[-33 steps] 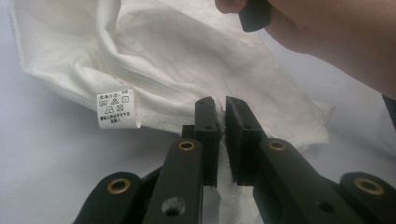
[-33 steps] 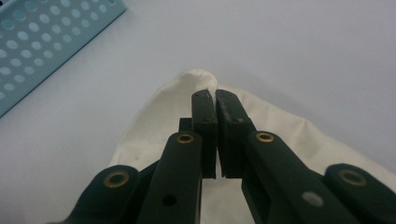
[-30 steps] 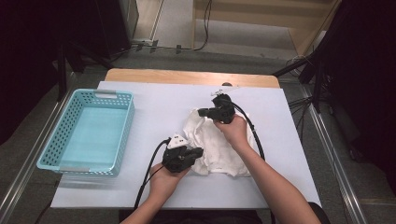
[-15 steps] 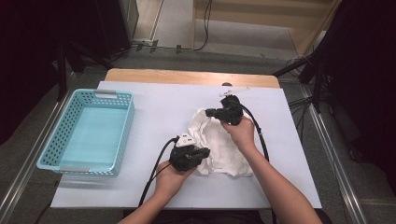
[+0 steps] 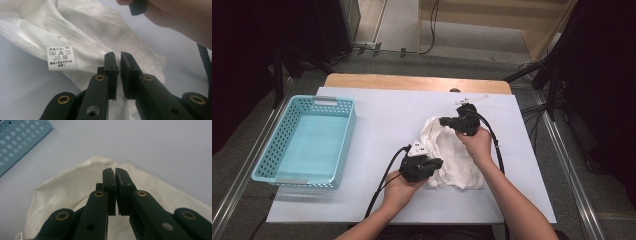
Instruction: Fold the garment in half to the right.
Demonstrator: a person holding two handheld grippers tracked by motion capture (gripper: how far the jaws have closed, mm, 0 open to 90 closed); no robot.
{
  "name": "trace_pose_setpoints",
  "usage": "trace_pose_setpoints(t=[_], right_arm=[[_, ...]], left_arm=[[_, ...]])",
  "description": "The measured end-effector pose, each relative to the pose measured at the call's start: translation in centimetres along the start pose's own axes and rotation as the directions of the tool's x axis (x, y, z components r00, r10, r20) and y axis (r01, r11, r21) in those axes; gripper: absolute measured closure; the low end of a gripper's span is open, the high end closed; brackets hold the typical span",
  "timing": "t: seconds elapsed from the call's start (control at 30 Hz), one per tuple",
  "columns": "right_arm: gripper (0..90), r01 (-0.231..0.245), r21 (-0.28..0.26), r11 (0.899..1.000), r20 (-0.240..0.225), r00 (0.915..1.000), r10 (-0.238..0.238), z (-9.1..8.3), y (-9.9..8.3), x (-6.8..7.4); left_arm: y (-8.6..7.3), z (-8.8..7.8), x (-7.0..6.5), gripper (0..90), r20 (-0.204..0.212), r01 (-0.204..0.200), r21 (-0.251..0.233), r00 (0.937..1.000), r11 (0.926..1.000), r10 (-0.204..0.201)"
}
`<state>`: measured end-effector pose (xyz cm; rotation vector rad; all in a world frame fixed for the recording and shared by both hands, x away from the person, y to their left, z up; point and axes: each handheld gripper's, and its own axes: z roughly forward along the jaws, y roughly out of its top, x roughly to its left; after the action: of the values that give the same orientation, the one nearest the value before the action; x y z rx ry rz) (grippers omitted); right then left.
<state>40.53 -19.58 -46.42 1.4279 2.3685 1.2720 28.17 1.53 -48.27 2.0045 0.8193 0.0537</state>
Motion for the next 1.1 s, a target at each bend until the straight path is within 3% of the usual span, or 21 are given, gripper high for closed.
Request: trace_pose_setpoints(t=[1.1], right_arm=[[84.9,-0.074,-0.058,0.996,0.057,0.9954,0.077,-3.4,-2.0,-2.7]], left_arm=[[1.3,2.3,-1.6,83.9,0.084,-0.058,0.035,0.9949,0.9977,0.055]])
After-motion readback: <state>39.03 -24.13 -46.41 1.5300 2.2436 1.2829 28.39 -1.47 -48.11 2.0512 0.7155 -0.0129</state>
